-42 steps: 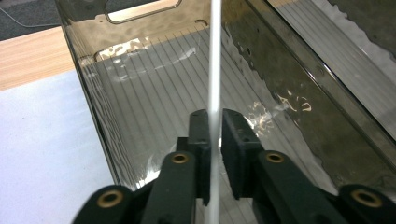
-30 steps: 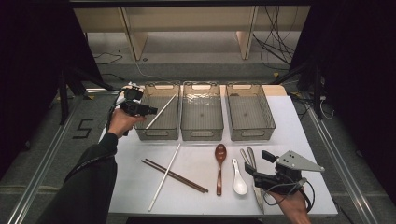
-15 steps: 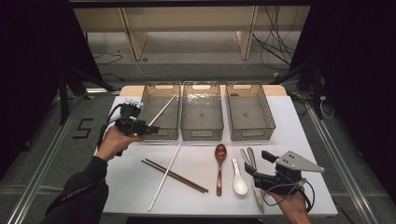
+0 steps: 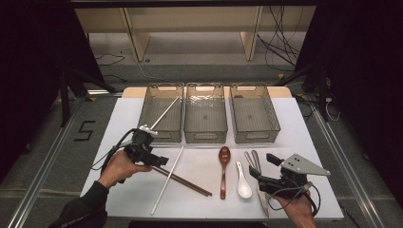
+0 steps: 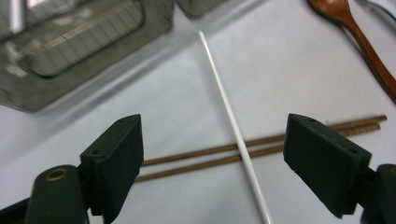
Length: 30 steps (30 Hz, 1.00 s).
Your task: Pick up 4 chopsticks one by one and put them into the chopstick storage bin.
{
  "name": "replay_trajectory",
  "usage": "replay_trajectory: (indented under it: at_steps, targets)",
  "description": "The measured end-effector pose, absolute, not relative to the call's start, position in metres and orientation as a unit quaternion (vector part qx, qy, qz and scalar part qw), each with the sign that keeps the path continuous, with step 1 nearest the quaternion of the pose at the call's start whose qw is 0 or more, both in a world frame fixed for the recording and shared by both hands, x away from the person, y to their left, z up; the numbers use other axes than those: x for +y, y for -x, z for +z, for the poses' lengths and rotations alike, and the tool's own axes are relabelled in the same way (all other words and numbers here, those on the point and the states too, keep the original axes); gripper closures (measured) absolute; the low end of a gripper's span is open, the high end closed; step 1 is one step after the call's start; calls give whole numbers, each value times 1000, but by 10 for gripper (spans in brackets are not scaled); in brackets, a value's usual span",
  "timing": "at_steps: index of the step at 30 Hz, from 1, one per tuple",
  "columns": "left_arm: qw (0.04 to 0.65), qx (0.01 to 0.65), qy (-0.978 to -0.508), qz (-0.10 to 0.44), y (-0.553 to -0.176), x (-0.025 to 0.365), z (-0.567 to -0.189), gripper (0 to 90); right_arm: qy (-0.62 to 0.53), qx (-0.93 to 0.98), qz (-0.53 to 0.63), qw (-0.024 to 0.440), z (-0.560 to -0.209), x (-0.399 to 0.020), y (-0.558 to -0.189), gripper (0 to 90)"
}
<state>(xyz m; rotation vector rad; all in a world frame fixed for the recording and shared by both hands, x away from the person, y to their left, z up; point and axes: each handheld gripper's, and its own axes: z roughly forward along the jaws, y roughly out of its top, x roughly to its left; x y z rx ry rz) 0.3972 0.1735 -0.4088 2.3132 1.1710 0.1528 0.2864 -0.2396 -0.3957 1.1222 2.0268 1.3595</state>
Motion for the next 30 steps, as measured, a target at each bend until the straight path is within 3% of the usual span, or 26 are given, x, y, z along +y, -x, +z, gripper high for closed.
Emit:
replay_trajectory:
  at_steps: [16,23,30]
  targets:
    - [206,409,-888,43,-371,154,-436,192,-407,737,490,225,-396,-239,-286,266]
    - [183,395,-900,33,-365,148,-442,357,-406,737,491,224,-396,-239,-286,266]
    - [170,383,-908,16,-363,144,-451,464,-405,738,490,225,-396,-239,-286,266]
